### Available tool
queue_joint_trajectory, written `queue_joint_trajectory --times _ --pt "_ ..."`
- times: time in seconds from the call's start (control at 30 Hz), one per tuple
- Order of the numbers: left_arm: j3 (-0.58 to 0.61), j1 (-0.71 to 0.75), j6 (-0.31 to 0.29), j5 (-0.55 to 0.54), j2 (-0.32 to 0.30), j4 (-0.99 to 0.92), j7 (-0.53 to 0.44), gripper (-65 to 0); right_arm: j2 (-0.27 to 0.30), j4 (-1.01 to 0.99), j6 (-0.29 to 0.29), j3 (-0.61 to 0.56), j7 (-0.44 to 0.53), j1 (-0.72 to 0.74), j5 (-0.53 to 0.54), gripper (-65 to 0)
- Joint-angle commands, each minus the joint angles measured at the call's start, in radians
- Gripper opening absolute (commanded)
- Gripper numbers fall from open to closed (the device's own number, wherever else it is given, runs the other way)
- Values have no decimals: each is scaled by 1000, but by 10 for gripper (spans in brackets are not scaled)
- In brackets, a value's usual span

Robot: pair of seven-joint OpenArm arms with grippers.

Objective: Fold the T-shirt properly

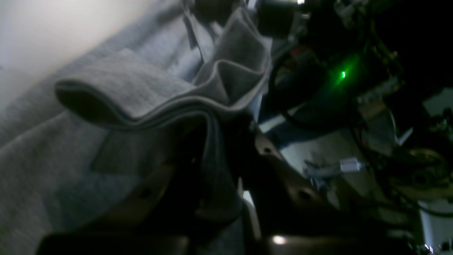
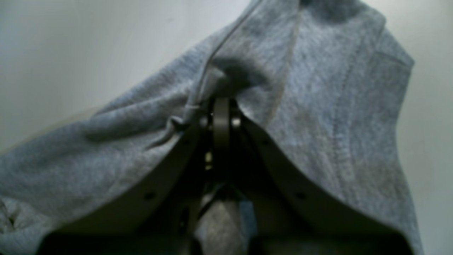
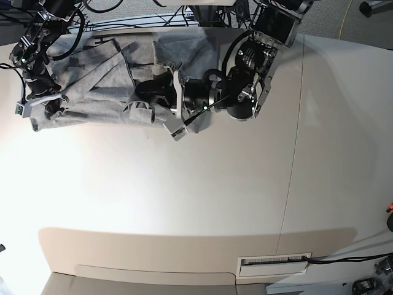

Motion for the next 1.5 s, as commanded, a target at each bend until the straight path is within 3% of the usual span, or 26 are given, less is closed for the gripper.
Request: queue_joint_trajectory --times 0.0,0.3,0.33,0.43,0.5,0.67,0.77,0.8,0.9,0.93,1.07,1.23,1.47 --pt "-1 -18 -8 -18 21 16 -42 -650 11 10 3 4 -8 5 1 -650" --pt "0 -15 -26 72 55 16 -82 -650 11 10 3 4 -9 5 1 -650" --pt "0 -14 -48 74 54 16 -85 -589 11 10 3 4 -9 5 1 -650" --pt "0 -9 -53 77 58 16 -120 -257 11 10 3 4 -9 5 1 -650" --pt "0 -10 -24 98 69 16 -149 -168 11 10 3 4 -8 5 1 -650" --pt "0 -17 -69 85 82 16 -168 -167 11 10 3 4 -9 5 1 -650" --pt "-17 -22 -80 84 82 19 -124 -186 11 10 3 4 -9 5 1 -650" --pt "-29 -21 -80 84 81 23 -103 -227 11 10 3 4 -9 5 1 -650" --pt "-76 -19 -80 76 68 38 14 -449 11 10 3 4 -10 5 1 -650" --pt "-91 -16 -80 56 56 43 47 -461 11 10 3 4 -10 5 1 -650" --pt "-159 14 -130 -51 -8 61 112 -424 11 10 3 4 -10 5 1 -650" --pt "-248 116 -130 -130 -79 112 172 -422 11 10 3 4 -10 5 1 -650" --pt "-203 249 -130 -148 -106 115 173 -343 11 10 3 4 -9 5 1 -650"
